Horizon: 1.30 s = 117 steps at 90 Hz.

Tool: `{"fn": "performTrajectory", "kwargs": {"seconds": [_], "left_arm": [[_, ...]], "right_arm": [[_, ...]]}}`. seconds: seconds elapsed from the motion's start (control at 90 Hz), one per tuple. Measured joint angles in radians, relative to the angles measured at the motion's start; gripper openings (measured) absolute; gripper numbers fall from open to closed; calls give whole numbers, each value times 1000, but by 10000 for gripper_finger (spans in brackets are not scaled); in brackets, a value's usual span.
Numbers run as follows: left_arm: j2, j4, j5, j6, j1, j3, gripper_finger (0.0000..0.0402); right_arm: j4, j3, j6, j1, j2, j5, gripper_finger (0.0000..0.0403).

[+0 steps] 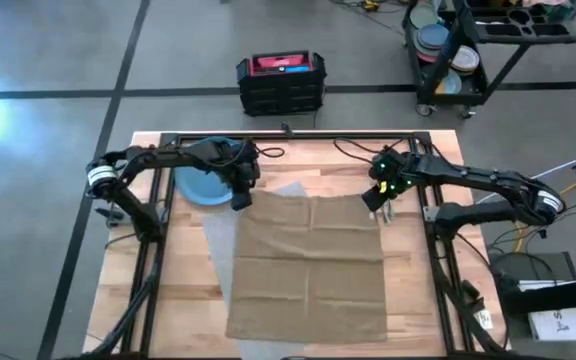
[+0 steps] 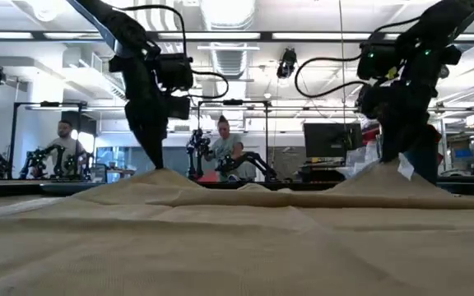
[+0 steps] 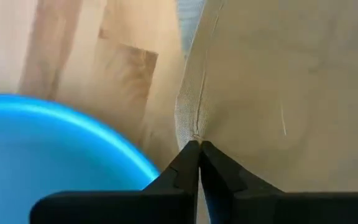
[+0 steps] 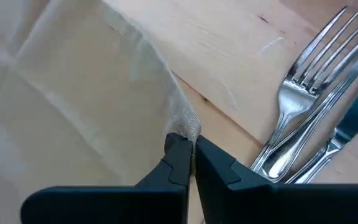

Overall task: Set table place
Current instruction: Fold the brown table napkin

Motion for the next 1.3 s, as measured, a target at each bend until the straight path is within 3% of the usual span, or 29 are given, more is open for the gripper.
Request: {"fn": "performTrajectory", "kwargs": {"seconds": [0.233,0.622,0.789,0.989,1.3], "left_arm": [[-49,-127,-92,46,7,41,0],[-231,-152,-76,-64,8,34,0],[-318,-189,-44,-99,-7,21,0],[-427,-236,87,-153,-33,14,0],[-538,-332,130,-248,-156,14,0]], "right_arm": [[-64,44,16,0,-72,0,0],[-160,196,29,37,-88,-7,0],[-148,199,90,124,-130,-2,0],[-100,200,221,280,-230,51,0],[-94,200,384,504,-307,108,0]]}}
